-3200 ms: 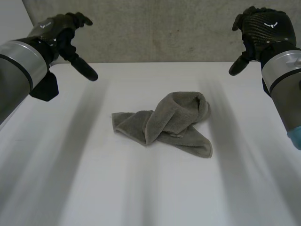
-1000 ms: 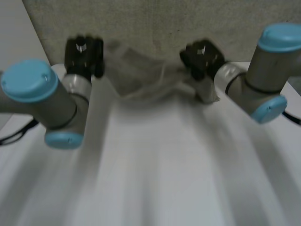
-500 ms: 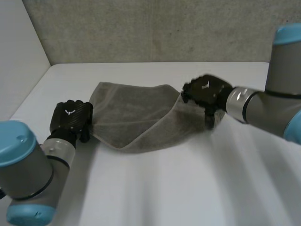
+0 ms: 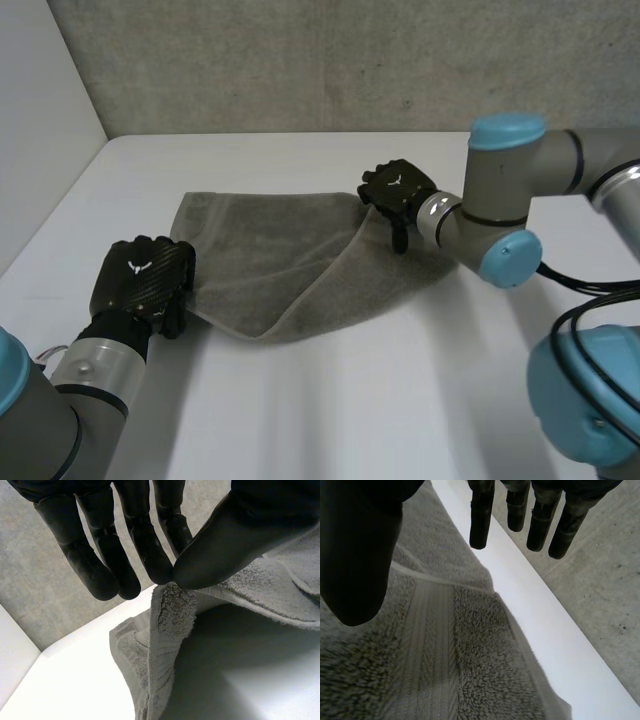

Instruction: Fold the towel.

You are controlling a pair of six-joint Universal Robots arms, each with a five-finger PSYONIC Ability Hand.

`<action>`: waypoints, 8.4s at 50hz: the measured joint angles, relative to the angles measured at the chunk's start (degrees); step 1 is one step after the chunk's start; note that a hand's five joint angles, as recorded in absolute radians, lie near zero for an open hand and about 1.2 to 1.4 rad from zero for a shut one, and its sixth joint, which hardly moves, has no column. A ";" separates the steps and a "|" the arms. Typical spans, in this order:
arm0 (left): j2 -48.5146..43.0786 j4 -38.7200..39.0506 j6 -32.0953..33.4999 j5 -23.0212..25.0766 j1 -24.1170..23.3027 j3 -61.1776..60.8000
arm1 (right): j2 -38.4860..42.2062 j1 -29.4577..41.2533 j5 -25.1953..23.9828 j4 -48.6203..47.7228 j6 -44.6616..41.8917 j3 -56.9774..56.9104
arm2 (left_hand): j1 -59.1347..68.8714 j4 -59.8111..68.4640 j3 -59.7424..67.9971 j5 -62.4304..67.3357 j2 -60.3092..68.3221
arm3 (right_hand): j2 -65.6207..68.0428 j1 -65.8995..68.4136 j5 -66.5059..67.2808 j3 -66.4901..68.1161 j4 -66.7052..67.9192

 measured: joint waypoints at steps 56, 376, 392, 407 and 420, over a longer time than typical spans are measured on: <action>-0.91 3.65 -0.44 0.68 0.95 0.10 | -2.89 -7.04 8.26 2.52 8.78 3.58 | 0.00 0.00 0.00 0.00 0.00 | 14.29 15.79 15.19 15.12 13.39; 2.33 4.00 -0.44 5.90 2.66 -5.64 | -44.99 -17.21 -3.98 -39.23 4.07 88.41 | 0.21 0.00 0.05 0.00 0.00 | 24.85 23.26 23.17 24.71 23.77; 2.31 4.08 -0.44 5.91 2.66 -5.64 | -49.91 -17.20 -3.93 -46.21 6.02 90.70 | 0.18 0.00 0.05 0.00 0.00 | 24.85 23.26 23.16 24.71 23.77; 2.06 4.15 -0.44 5.92 2.66 -5.57 | -46.83 -17.27 -4.05 -46.97 5.36 88.19 | 0.18 0.00 0.05 0.00 0.00 | 24.84 23.18 22.66 24.33 23.77; 1.45 4.18 -0.45 5.94 2.66 -5.51 | -42.21 -17.21 -3.80 -50.09 4.83 86.23 | 0.18 0.00 0.05 0.00 0.00 | 31.95 33.34 32.92 32.85 31.91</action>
